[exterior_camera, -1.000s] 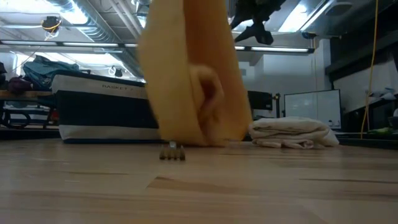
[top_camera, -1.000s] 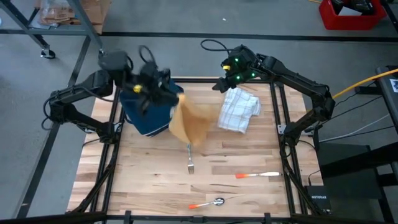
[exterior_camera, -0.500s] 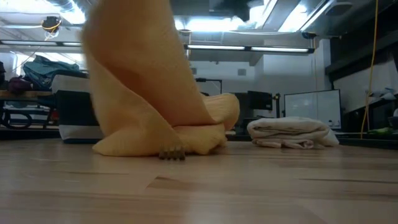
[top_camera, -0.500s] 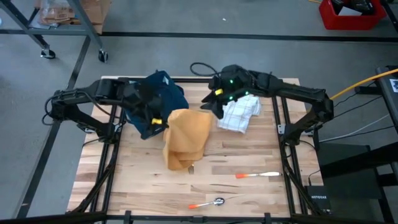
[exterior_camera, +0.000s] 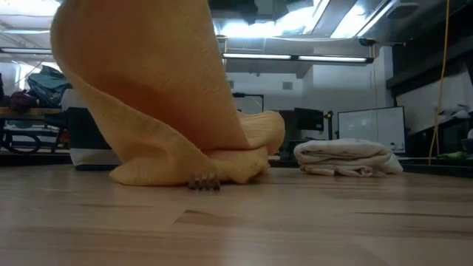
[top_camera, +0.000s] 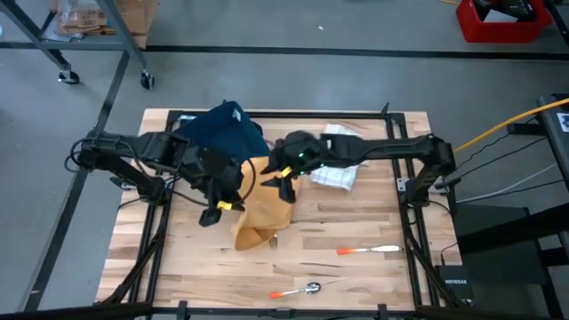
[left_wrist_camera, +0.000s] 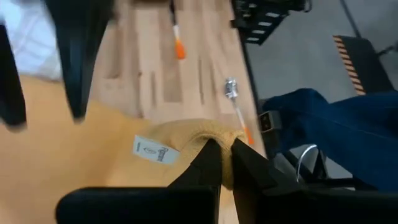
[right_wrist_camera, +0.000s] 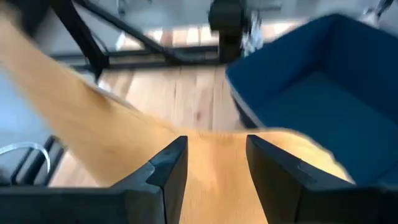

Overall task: Fold towel
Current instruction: Fold the yellow towel

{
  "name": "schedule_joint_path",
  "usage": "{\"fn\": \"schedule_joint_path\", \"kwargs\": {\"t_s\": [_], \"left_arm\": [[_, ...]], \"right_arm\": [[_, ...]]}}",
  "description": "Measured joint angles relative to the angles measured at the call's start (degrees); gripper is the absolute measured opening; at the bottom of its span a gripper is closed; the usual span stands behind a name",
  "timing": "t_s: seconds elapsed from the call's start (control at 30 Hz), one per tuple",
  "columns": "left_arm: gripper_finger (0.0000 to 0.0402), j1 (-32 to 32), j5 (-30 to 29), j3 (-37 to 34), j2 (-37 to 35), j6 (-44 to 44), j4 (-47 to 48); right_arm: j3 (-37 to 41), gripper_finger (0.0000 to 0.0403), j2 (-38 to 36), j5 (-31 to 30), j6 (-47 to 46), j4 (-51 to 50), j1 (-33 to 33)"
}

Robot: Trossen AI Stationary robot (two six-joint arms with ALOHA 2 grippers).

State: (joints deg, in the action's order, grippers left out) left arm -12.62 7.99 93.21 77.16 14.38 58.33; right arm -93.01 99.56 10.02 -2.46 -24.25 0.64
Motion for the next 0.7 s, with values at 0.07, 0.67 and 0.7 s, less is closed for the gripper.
{"fn": "schedule_joint_path", "kwargs": {"t_s": [0.07, 0.67, 0.7], "left_arm": [[0.0008, -1.3, 0.0, 0.0, 0.0, 0.2, -0.6], [0.0006, -14.8, -6.2, 0.0, 0.3, 11.2, 8.9], [0.0006, -15.0, -6.8, 0.0, 0.3, 11.3, 8.9]], "right_arm": [[0.0, 0.0166, 2.0, 0.0, 0.0, -1.3, -0.1], [0.0, 0.0166, 13.0, -25.1, 1.7, -0.6, 0.1], [0.0, 0.0166, 13.3, -25.2, 2.2, 0.0, 0.2]]}}
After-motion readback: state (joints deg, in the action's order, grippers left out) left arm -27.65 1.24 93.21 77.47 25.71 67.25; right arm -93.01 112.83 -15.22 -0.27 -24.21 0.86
